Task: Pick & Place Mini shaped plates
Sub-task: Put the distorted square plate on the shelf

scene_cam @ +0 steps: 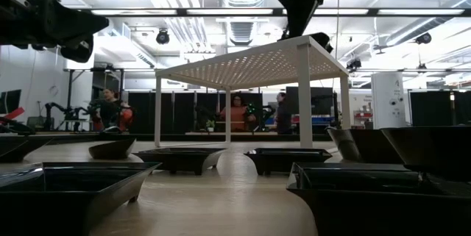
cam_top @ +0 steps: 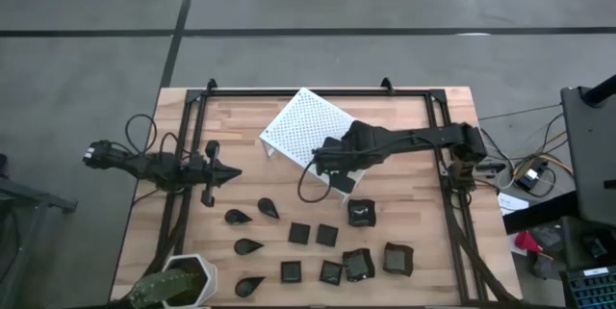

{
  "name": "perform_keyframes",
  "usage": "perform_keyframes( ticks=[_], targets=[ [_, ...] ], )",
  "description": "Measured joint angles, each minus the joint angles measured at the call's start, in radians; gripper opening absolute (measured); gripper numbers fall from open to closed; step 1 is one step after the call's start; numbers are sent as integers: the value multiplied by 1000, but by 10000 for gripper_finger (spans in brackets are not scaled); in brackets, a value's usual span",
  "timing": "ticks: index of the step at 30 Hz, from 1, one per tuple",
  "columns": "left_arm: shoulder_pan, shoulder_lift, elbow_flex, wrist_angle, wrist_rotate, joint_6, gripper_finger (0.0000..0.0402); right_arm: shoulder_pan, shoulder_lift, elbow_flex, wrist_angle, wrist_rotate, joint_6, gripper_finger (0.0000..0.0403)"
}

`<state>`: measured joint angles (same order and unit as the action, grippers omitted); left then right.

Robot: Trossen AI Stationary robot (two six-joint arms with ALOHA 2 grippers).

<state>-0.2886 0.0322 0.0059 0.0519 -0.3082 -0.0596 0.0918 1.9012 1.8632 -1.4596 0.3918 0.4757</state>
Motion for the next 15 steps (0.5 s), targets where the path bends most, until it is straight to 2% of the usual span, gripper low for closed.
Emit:
perform_keyframes(
  ticks=[15],
  targets=[
    [1,0,0,0,0,0,0,0,-7,-19,7,3,4,9]
  ],
)
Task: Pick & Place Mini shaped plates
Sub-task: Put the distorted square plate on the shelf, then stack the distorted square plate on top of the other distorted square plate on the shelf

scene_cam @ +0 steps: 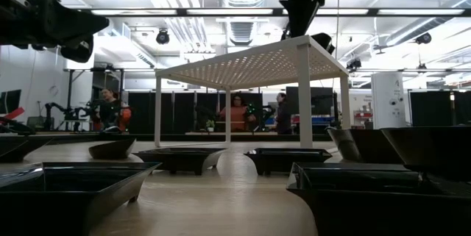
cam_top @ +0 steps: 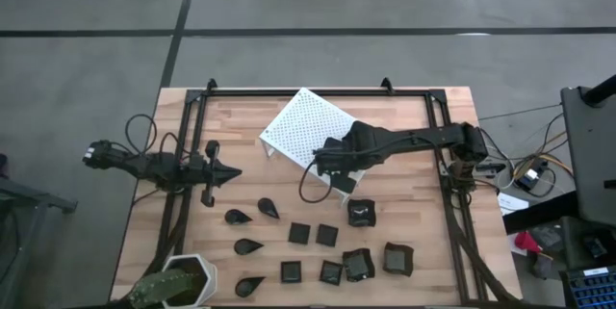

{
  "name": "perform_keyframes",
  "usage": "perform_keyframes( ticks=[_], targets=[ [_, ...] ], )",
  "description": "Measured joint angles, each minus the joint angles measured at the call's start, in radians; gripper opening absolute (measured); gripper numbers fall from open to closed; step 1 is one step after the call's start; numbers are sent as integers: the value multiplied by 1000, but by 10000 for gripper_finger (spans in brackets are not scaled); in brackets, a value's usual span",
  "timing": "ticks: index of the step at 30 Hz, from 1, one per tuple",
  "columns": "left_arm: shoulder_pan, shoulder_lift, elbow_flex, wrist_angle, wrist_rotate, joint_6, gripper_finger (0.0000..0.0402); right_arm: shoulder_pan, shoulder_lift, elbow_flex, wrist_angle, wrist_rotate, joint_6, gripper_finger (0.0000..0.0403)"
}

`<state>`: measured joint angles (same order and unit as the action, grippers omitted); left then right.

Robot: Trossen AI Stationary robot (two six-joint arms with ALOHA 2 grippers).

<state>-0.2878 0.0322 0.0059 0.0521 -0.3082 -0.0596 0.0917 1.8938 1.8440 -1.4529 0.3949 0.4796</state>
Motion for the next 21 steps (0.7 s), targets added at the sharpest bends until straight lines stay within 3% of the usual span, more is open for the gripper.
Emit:
perform_keyframes(
  ticks=[13,21],
  targets=[
    [0,0,0,0,0,0,0,2,0,16,21,24,-17,66],
    [-1,0,0,0,0,0,0,32,-2,101,-20,20,-61,92]
  ],
)
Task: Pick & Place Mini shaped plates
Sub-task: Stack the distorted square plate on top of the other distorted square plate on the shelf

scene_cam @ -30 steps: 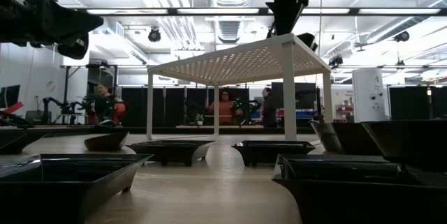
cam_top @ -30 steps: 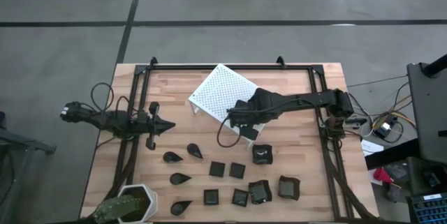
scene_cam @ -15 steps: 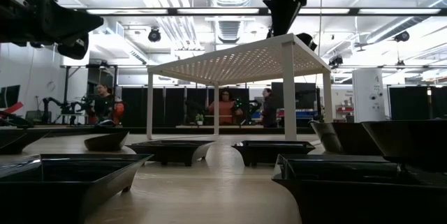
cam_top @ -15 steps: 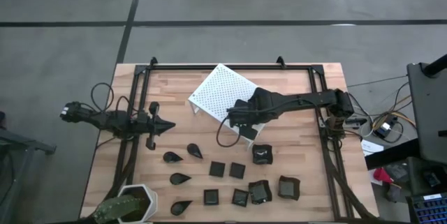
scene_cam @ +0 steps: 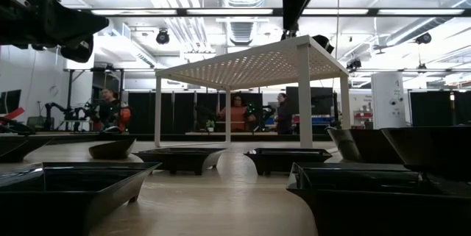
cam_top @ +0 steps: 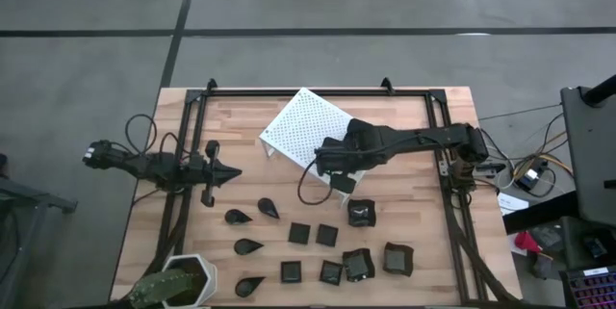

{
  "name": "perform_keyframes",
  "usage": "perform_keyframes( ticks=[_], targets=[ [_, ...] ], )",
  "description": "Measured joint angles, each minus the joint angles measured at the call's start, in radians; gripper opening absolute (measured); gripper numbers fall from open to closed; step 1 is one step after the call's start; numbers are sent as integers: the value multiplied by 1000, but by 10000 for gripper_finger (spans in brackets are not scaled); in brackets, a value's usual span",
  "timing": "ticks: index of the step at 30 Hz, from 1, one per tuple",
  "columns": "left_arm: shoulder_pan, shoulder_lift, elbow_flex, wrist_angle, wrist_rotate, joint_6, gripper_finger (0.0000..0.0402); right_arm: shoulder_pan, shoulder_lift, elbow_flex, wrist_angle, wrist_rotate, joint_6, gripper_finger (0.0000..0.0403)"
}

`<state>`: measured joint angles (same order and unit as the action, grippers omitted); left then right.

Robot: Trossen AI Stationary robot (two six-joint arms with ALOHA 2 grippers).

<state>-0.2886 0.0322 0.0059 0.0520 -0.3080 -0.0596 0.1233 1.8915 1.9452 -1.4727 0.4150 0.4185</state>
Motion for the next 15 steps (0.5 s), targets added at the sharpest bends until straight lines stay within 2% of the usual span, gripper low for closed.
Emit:
perform_keyframes(
  ticks=[8,15],
  targets=[
    [0,0,0,0,0,0,0,93,-3,106,-58,-1,28,93],
    [0,0,0,0,0,0,0,212,-3,107,-76,-6,-29,81]
  ],
)
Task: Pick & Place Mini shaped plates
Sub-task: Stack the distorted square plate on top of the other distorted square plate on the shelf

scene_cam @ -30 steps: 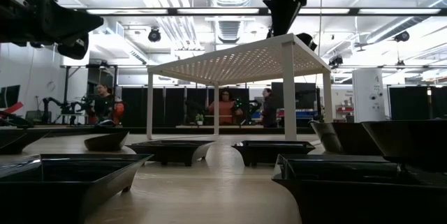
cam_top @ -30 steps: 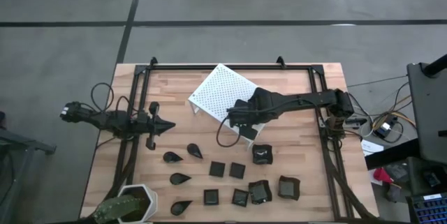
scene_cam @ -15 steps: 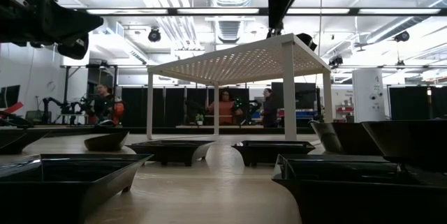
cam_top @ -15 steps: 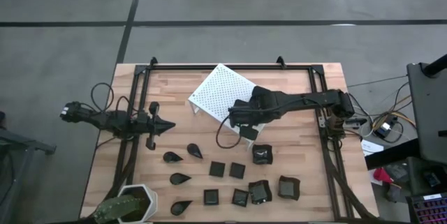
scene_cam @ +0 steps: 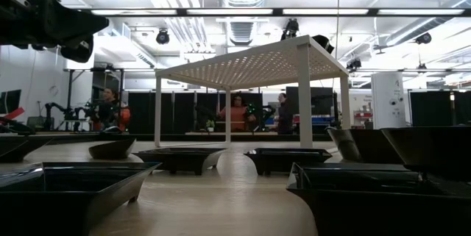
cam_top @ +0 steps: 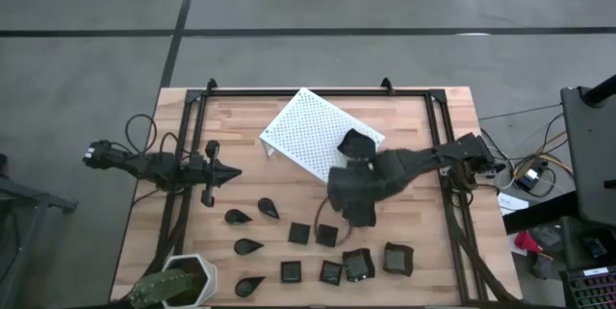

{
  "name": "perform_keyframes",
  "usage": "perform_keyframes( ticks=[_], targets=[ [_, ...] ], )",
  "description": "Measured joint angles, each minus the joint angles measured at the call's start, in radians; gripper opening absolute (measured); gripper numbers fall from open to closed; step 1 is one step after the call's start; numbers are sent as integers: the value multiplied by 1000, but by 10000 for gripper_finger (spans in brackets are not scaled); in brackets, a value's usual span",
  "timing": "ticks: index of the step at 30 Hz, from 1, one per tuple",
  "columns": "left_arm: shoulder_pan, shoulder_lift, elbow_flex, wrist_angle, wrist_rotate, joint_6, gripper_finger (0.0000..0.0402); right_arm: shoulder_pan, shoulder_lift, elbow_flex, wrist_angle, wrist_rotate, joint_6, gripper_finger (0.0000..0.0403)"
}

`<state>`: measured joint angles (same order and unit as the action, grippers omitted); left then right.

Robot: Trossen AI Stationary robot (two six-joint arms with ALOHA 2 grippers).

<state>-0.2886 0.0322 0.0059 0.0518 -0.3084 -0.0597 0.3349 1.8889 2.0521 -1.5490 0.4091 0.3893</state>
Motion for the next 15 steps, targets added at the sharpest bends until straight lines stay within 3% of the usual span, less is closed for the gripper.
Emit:
perform_keyframes(
  ticks=[5,15],
  targets=[
    [0,0,0,0,0,0,0,100,0,-3,2,-95,0,72],
    [0,0,0,0,0,0,0,251,0,-126,66,-33,3,76]
  ],
)
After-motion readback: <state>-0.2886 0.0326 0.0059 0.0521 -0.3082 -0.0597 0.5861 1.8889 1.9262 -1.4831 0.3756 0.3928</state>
